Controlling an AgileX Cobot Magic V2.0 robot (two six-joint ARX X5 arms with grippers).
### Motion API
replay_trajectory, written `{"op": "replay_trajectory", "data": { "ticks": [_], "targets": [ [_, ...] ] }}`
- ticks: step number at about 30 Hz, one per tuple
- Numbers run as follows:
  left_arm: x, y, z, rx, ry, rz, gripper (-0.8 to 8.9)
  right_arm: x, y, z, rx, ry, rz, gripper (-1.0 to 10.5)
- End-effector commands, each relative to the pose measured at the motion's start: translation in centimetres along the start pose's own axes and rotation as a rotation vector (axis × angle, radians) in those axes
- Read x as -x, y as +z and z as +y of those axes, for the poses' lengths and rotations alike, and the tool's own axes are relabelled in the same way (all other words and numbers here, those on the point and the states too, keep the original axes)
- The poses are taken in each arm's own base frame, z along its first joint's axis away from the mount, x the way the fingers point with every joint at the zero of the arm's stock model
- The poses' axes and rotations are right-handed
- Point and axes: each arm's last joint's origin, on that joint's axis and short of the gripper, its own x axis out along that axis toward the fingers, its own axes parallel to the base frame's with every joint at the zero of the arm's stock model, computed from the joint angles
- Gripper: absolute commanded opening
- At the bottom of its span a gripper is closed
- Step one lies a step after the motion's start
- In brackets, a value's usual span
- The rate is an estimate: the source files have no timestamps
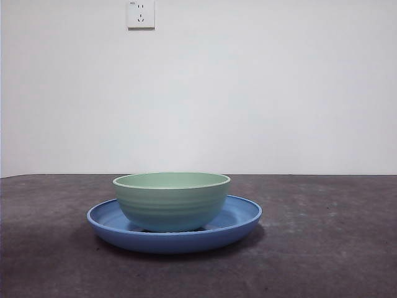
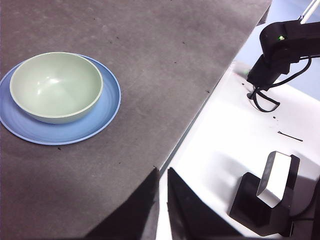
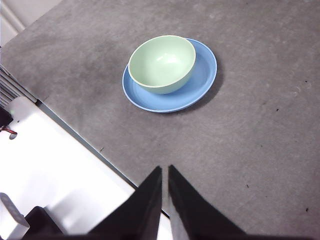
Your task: Place the green bowl on the blue plate
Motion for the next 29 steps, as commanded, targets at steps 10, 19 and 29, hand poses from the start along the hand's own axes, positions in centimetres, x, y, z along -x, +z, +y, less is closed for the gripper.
{"op": "replay_trajectory", "data": {
  "ticks": [10, 19, 29],
  "targets": [
    [0.4, 1.5, 2.1, -0.020, 0.327, -0.313, 0.25, 0.1, 0.2, 0.1, 0.016, 0.007, -0.013, 0.2],
    [-3.4, -4.1, 7.5, 0.037, 0.729, -0.559, 0.25, 0.1, 0.2, 0.1, 0.016, 0.007, -0.012, 0.2],
    [-7.7, -11.7, 10.2, 0.292, 0.923, -0.525, 0.25, 0.1, 0.2, 0.1, 0.016, 0.007, -0.012, 0.2]
  ]
}}
